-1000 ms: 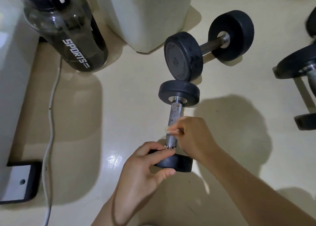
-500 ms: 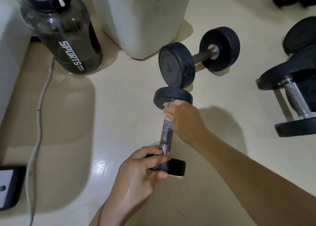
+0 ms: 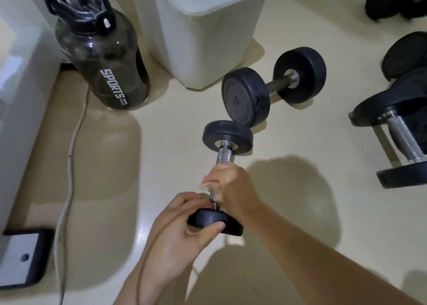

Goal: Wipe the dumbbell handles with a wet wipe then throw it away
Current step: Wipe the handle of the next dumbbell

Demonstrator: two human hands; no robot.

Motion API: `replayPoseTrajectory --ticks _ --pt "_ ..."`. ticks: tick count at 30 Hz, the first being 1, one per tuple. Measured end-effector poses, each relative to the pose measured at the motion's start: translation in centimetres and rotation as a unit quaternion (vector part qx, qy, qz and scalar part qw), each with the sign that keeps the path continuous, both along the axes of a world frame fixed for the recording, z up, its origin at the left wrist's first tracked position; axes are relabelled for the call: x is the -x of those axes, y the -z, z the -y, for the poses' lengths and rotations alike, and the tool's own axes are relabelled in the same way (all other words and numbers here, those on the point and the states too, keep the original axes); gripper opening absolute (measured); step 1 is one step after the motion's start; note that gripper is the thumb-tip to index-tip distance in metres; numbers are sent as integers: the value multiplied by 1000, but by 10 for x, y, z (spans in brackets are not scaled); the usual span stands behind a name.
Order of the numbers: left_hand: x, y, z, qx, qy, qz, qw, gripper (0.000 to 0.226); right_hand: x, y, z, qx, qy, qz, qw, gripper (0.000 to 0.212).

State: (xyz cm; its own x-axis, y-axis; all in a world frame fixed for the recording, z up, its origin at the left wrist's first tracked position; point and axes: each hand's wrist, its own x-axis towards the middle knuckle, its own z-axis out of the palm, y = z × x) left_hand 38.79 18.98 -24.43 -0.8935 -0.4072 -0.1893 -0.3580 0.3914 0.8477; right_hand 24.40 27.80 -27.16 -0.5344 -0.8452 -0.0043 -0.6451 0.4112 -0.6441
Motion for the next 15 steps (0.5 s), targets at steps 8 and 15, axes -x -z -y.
replayPoseTrajectory --ticks 8,15 --pt "-4 2 -3 -69 -38 -25 997 34 17 -7 -11 -34 33 -105 993 20" --pt "2 -4 15 -120 28 60 991 28 13 -44 -33 -122 133 337 924 20"
